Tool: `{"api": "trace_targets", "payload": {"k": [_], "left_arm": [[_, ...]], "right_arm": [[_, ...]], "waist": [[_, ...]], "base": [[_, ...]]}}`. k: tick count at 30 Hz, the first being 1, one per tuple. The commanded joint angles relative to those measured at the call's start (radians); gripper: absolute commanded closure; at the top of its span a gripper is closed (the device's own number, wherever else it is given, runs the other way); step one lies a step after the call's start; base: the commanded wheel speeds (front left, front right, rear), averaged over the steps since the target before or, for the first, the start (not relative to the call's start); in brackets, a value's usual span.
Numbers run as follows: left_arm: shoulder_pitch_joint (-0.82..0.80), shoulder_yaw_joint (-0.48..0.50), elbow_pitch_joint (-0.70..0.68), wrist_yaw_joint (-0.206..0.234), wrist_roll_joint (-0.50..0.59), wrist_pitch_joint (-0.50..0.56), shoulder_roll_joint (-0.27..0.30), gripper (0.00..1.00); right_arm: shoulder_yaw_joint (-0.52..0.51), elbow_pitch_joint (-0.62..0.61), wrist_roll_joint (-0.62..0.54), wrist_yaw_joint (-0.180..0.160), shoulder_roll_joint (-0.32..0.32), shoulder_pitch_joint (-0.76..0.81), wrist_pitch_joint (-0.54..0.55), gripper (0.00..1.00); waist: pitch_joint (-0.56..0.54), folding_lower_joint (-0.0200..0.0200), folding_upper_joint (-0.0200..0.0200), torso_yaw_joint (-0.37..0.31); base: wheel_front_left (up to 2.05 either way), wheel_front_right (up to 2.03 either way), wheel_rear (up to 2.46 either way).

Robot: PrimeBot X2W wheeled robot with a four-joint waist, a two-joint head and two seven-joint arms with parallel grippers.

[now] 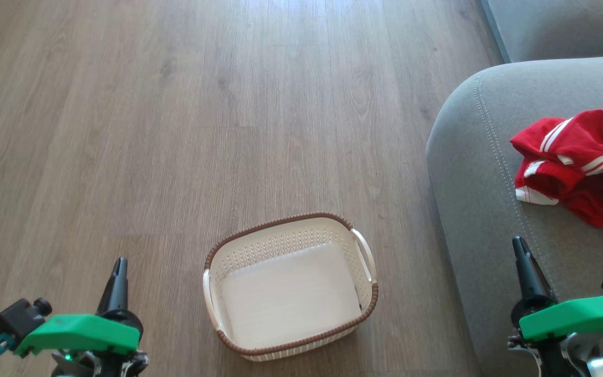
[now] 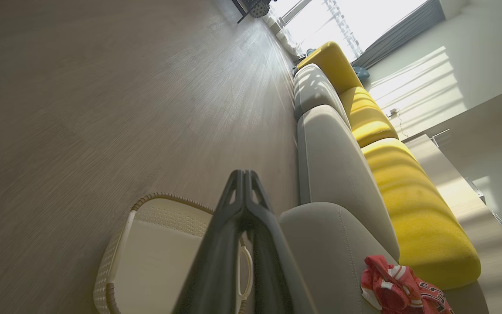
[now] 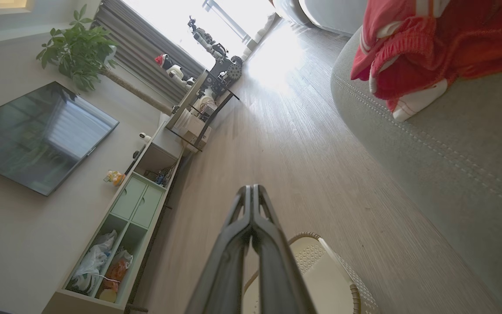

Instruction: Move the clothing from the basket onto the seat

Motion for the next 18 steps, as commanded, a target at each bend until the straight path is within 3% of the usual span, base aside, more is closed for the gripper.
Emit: {"api": "trace_targets", "payload": {"k": [1, 18], "left_arm": [[-0.060, 0.044, -0.025, -0.015, -0.030, 0.007, 0.001, 1.00], [-0.084, 0.095, 0.004, -0.056, -0.171, 0.053, -0.031, 1.00]], "right_arm": [[0.002, -0.025, 0.037, 0.004, -0.004, -0.062, 0.011, 1.00], [-0.015, 0.003, 0.205, 0.005, 0.007, -0.086, 0.046, 1.00]], "waist": [[0.000, 0.0000, 0.0000, 0.000], [-0.002, 0.0000, 0.0000, 0.003]], "base": [[0.00, 0.00, 0.00], [0.00, 0.00, 0.00]]}}
